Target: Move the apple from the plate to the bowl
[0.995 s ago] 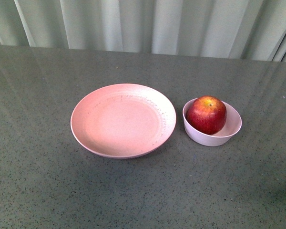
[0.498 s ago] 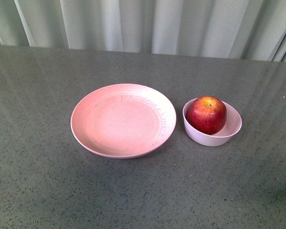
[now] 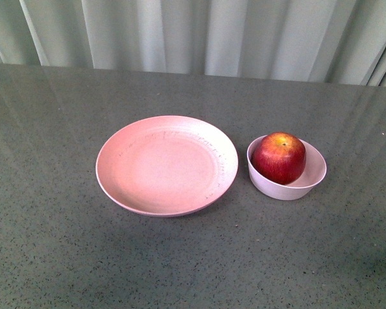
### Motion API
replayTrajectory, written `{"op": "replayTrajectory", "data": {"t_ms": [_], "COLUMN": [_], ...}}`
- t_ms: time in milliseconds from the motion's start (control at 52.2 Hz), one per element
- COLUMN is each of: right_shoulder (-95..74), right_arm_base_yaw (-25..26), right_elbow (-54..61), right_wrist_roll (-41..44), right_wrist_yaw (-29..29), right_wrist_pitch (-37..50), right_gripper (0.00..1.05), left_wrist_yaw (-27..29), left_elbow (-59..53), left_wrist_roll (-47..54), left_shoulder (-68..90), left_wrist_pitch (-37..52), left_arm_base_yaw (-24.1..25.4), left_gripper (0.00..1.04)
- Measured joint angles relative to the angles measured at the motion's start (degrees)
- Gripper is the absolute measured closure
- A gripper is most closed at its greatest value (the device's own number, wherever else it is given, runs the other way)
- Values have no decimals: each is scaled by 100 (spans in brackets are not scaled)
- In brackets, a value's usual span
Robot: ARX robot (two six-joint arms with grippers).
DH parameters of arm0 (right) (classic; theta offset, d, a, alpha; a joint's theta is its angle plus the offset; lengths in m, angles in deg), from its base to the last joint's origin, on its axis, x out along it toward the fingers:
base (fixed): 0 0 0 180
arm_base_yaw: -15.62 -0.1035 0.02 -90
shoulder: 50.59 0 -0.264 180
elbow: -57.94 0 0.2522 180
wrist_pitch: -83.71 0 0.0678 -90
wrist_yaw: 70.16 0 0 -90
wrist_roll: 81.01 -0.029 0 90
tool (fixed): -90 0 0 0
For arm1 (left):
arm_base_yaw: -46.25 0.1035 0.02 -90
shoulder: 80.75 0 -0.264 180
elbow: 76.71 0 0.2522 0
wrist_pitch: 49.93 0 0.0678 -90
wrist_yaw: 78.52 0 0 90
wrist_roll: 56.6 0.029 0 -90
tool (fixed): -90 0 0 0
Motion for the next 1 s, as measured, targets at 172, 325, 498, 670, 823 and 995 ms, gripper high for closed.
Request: {"op": "replayTrajectory", "data": {"t_ms": [172, 325, 498, 670, 823, 995], "right_shoulder": [0, 0, 0, 0, 0, 0], "right_arm_base_yaw": [0, 0, 0, 0, 0, 0], "right_elbow": [0, 0, 0, 0, 0, 0], "right_wrist_roll": [0, 0, 0, 0, 0, 0], "right_wrist_yaw": [-2, -2, -4, -2, -4, -4], "right_wrist_pitch": [0, 0, 0, 0, 0, 0], "right_gripper": [9, 9, 9, 9, 9, 9], "left_wrist_yaw": [0, 2, 2, 2, 2, 2], "left_elbow": [0, 0, 0, 0, 0, 0], "left_wrist_roll": [0, 0, 0, -2, 7, 9], "left_shoulder": [0, 0, -2, -2, -2, -2], "left_wrist_pitch": [2, 2, 2, 2, 2, 2], "left_arm_base_yaw": [0, 0, 0, 0, 0, 0], "left_gripper": [103, 91, 65, 29, 9, 9]}}
